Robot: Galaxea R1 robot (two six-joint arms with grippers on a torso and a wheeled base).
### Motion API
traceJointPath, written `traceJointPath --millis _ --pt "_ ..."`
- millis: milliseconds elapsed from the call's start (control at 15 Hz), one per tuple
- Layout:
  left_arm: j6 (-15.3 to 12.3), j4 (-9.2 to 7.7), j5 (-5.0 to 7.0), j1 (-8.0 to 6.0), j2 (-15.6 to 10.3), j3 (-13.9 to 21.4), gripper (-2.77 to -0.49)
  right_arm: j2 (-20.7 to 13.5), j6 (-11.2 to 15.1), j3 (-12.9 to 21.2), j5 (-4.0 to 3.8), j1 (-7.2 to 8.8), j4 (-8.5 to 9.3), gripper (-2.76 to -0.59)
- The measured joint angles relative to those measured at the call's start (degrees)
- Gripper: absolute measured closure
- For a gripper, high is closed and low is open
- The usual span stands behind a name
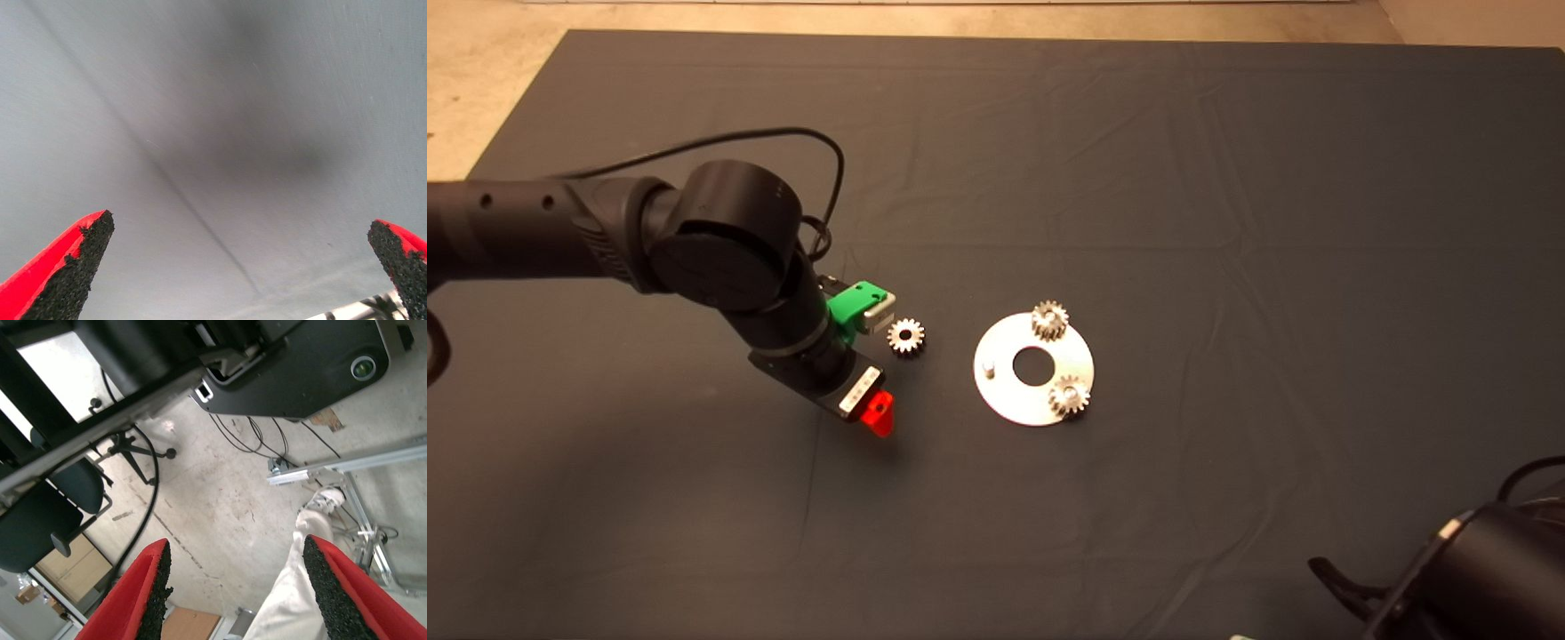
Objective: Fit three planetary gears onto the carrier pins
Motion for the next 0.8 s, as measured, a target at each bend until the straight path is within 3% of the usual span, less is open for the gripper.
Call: traceJointPath --millis 200,400,800 --pt "1.6 0.02 -0.03 -2.10 0.8 -1.0 -2.77 1.2 1.6 -0.2 -0.09 -0.81 -0.67 -1.44" --pt "3.1 0.04 -0.02 -2.54 1.6 -1.7 -2.77 2.7 4.1 -0.3 -0.20 -0.92 -0.89 -1.44" --pt "7.6 0.36 -0.06 -5.18 5.5 -5.0 -2.77 6.5 9.7 -1.0 -0.22 -1.07 -1.00 -1.44"
